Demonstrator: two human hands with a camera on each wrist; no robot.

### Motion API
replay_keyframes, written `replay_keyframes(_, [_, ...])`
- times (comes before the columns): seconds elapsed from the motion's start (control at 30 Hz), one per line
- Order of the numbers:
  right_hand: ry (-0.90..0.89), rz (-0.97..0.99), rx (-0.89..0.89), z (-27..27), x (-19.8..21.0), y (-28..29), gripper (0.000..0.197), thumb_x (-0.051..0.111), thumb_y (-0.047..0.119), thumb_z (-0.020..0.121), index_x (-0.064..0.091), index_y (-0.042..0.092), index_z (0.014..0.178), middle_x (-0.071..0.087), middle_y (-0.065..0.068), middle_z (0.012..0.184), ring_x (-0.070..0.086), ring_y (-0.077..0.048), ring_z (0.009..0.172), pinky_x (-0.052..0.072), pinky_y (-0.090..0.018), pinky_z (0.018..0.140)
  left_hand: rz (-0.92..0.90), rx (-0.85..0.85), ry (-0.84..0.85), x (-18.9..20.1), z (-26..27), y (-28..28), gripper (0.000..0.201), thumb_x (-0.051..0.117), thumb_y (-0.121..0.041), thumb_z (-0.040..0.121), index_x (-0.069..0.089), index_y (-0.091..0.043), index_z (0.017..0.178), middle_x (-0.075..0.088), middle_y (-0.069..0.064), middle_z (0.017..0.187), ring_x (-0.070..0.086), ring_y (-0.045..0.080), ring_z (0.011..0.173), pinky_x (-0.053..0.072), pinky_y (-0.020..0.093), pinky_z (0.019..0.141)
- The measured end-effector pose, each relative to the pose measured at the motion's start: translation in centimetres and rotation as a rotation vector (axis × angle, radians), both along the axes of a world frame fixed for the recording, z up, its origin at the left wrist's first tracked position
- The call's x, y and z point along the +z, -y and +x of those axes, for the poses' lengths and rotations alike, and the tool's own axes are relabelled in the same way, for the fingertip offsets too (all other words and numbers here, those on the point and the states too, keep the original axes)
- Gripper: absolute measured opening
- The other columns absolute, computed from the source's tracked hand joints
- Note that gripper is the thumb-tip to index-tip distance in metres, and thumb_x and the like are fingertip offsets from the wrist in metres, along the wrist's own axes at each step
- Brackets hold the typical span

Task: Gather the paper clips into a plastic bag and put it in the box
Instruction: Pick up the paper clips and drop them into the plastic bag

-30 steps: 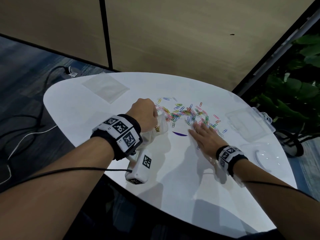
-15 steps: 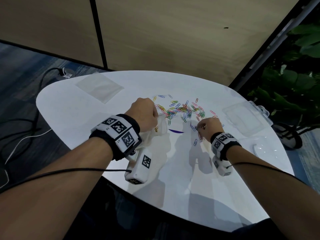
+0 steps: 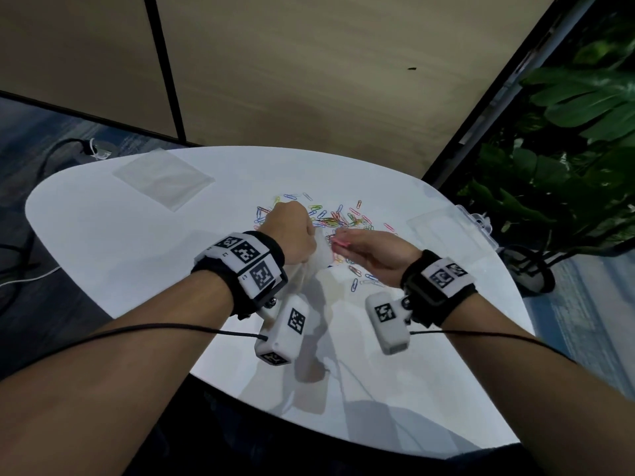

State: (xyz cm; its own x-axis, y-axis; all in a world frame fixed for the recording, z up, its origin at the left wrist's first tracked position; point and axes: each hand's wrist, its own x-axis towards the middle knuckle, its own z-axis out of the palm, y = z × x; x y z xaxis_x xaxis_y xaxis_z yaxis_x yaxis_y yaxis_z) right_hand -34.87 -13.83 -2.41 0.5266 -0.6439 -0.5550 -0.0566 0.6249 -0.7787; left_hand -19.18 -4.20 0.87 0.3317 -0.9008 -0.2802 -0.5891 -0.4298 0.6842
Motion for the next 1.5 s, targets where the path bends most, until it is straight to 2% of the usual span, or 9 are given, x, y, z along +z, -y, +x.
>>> replay_keyframes(0.23, [-0.331,-0.335,0.048,2.3,-1.4,-2.3,0.029,0.061,-0.015,0.078,0.069,-0.011,0.106,0.068,-0.022,0.094,0.065,-0.028,0.077,0.061,-0.033,0.080,-0.103,0.016,-0.022,-0.2,-1.7,0.5,0.024,0.056,-0.001,0.084,0.079,-0.006,0.089,0.074,0.007,0.081,0.073,0.025,0.085,0.060,0.038,0.086])
replay_keyframes(0.33, [-0.587,-0.673,0.273,2.5,-1.3,-1.9,0.021,0.066,0.007,0.068,0.078,0.012,0.084,0.075,-0.011,0.084,0.071,-0.031,0.086,0.059,-0.044,0.085,-0.106,0.011,-0.036,-0.4,-1.4,0.5,0.023,0.057,0.000,0.084,0.079,-0.005,0.090,0.076,0.009,0.086,0.073,0.025,0.086,0.059,0.039,0.087])
replay_keyframes(0.5, [-0.709,-0.833,0.770,2.1,0.5,-1.1,0.032,0.056,0.002,0.085,0.076,0.015,0.107,0.075,-0.007,0.103,0.067,-0.027,0.103,0.054,-0.042,0.094,-0.095,0.031,-0.059,-0.5,-0.8,0.3,0.024,0.056,0.000,0.087,0.078,-0.006,0.093,0.075,0.007,0.087,0.073,0.026,0.088,0.059,0.039,0.089])
replay_keyframes(0.7, [-0.423,-0.480,0.226,0.1,0.3,1.7,0.023,0.055,-0.008,0.091,0.069,0.003,0.105,0.069,-0.017,0.099,0.069,-0.024,0.077,0.062,-0.036,0.069,-0.086,0.039,-0.035,-0.3,1.1,-0.5,0.029,0.050,0.005,0.083,0.078,-0.002,0.088,0.077,0.013,0.080,0.074,0.024,0.082,0.061,0.038,0.083])
replay_keyframes(0.87, [-1.118,-0.449,0.447,-4.7,-6.0,3.8,0.109,0.090,0.035,0.062,0.029,0.013,0.149,0.033,-0.015,0.151,0.058,-0.030,0.115,0.060,-0.040,0.079,-0.074,0.067,-0.015,-0.3,2.7,-1.3,0.025,0.056,0.003,0.081,0.079,-0.007,0.086,0.078,0.009,0.092,0.075,0.021,0.078,0.062,0.037,0.081])
replay_keyframes(0.97, [-1.268,-0.640,0.453,-4.7,-9.1,2.2,0.091,0.081,0.048,0.069,0.038,0.014,0.142,0.036,-0.017,0.143,0.049,-0.030,0.125,0.044,-0.032,0.101,-0.069,0.052,-0.001,-0.2,3.6,-2.1,0.026,0.056,0.002,0.079,0.079,-0.008,0.086,0.076,0.006,0.097,0.074,0.022,0.079,0.062,0.037,0.080])
replay_keyframes(1.1, [-1.172,-0.782,0.247,-2.3,-11.6,3.1,0.063,0.074,0.043,0.079,0.055,0.012,0.130,0.052,-0.017,0.131,0.056,-0.031,0.116,0.045,-0.030,0.095,-0.067,0.069,-0.006,-0.3,4.5,-2.7,0.027,0.056,0.002,0.082,0.078,-0.005,0.096,0.076,0.010,0.100,0.073,0.028,0.085,0.061,0.040,0.083])
replay_keyframes(1.27, [-1.118,-0.806,0.206,0.4,-12.0,5.5,0.067,0.075,0.035,0.079,0.051,0.015,0.139,0.051,-0.017,0.135,0.057,-0.032,0.117,0.047,-0.037,0.103,-0.068,0.073,-0.018,-0.5,5.0,-2.9,0.026,0.054,0.002,0.083,0.077,-0.003,0.094,0.077,0.014,0.083,0.075,0.025,0.080,0.061,0.040,0.082])
replay_keyframes(1.5, [-1.193,-1.076,0.592,3.4,-12.0,6.4,0.060,0.058,0.036,0.093,0.038,0.023,0.148,0.041,-0.018,0.145,0.040,-0.038,0.133,0.038,-0.043,0.110,-0.061,0.069,-0.020,-0.9,5.0,-2.3,0.024,0.055,0.000,0.087,0.076,-0.003,0.099,0.076,0.014,0.086,0.076,0.025,0.077,0.062,0.039,0.082])
